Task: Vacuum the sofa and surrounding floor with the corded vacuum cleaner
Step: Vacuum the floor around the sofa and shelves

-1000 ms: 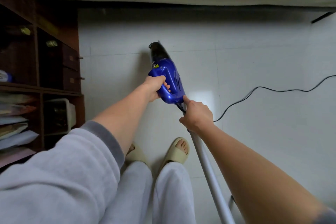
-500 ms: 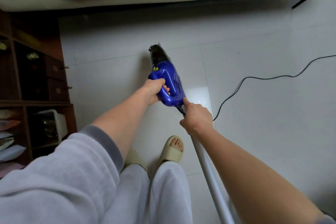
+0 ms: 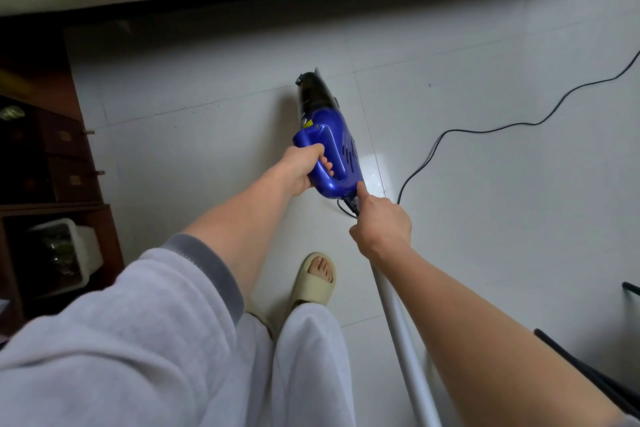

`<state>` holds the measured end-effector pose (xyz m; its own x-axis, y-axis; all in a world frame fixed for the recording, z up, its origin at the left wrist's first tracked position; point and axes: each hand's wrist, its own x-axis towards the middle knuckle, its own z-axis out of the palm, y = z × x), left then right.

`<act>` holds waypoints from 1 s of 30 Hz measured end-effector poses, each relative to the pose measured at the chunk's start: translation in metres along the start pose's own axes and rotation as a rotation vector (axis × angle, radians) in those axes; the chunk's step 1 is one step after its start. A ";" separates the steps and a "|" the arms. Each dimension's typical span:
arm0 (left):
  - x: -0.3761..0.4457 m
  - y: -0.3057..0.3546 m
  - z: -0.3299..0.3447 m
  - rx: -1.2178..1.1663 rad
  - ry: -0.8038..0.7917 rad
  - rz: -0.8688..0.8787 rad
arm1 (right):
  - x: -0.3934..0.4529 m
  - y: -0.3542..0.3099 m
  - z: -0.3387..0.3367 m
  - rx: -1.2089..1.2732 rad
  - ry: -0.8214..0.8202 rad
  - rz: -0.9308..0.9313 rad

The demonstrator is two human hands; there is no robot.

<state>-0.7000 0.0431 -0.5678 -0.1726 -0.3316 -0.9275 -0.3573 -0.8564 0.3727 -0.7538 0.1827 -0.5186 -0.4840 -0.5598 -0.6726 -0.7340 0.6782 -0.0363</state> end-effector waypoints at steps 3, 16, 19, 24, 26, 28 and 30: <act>0.000 -0.001 0.002 0.011 -0.001 -0.014 | 0.002 0.003 0.000 -0.024 -0.005 -0.004; -0.003 0.015 -0.056 -0.055 0.076 0.004 | 0.006 -0.048 -0.008 -0.001 -0.062 -0.115; -0.007 0.019 -0.071 -0.039 0.082 0.015 | 0.004 -0.063 -0.006 0.054 -0.113 -0.104; -0.010 0.016 -0.099 -0.059 0.099 -0.008 | -0.005 -0.087 -0.001 0.064 -0.137 -0.123; -0.012 0.013 -0.106 -0.065 0.113 -0.013 | -0.009 -0.093 0.000 0.055 -0.141 -0.129; -0.015 0.009 -0.113 -0.068 0.123 -0.016 | -0.015 -0.098 0.002 0.043 -0.145 -0.138; -0.019 0.006 -0.116 -0.063 0.124 -0.030 | -0.020 -0.099 0.002 0.042 -0.150 -0.134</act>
<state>-0.5921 -0.0016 -0.5515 -0.0464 -0.3487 -0.9361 -0.3019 -0.8884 0.3459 -0.6701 0.1276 -0.5029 -0.3047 -0.5711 -0.7623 -0.7649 0.6236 -0.1615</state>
